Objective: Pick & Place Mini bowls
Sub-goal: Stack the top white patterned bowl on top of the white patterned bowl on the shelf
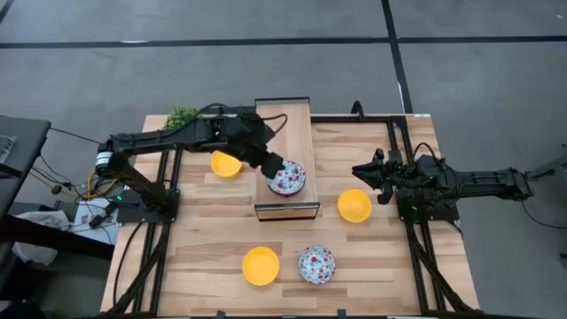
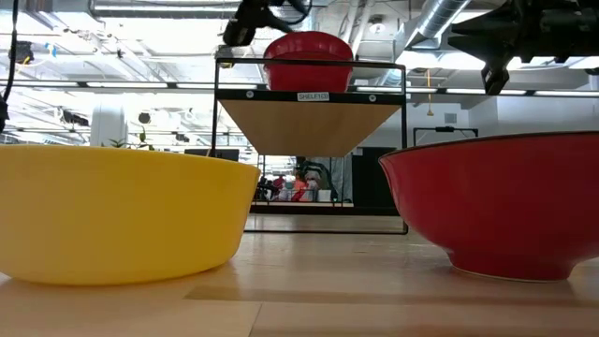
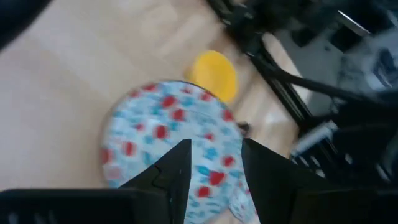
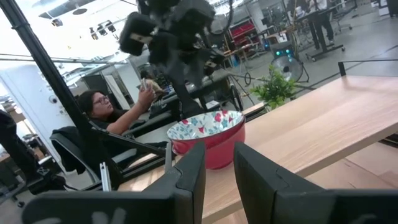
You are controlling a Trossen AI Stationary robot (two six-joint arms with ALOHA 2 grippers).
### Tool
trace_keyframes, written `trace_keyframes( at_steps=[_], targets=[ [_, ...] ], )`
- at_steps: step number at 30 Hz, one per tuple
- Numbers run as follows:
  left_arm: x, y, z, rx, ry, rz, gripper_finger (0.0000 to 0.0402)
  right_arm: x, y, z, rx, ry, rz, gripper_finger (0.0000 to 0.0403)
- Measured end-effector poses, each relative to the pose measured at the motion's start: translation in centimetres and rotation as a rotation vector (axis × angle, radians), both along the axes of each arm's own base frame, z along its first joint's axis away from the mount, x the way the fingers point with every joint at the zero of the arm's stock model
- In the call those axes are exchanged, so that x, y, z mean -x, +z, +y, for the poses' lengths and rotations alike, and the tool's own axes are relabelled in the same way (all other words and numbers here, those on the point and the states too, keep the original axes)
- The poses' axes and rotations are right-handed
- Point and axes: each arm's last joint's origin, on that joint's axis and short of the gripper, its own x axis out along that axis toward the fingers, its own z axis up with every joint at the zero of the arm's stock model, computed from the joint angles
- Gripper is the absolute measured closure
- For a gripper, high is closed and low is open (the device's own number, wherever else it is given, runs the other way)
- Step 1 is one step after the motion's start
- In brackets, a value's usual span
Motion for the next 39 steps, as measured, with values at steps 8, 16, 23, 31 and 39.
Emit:
trace_keyframes(
  at_steps=[8,16,23,31,39],
  targets=[
    [-0.4,-0.2,-2.2,0.005,-0.111,-0.003,0.0262,0.0,0.0,0.0,0.000,0.000,0.000,0.0330],
    [-1.2,-1.3,-6.1,-0.078,-0.146,0.029,0.0262,0.0,0.0,0.0,0.000,0.001,0.000,0.0330],
    [-1.9,-2.1,-6.2,-0.177,-0.074,0.048,0.0262,0.0,0.0,0.0,0.000,0.003,0.000,0.0330],
    [-3.2,-4.0,-6.7,-0.206,-0.094,0.101,0.0262,0.0,0.0,0.0,0.000,0.004,0.000,0.0330],
    [-3.0,-3.6,-6.5,-0.231,-0.074,0.090,0.0262,0.0,0.0,0.0,0.000,0.005,0.000,0.0330]
  ],
)
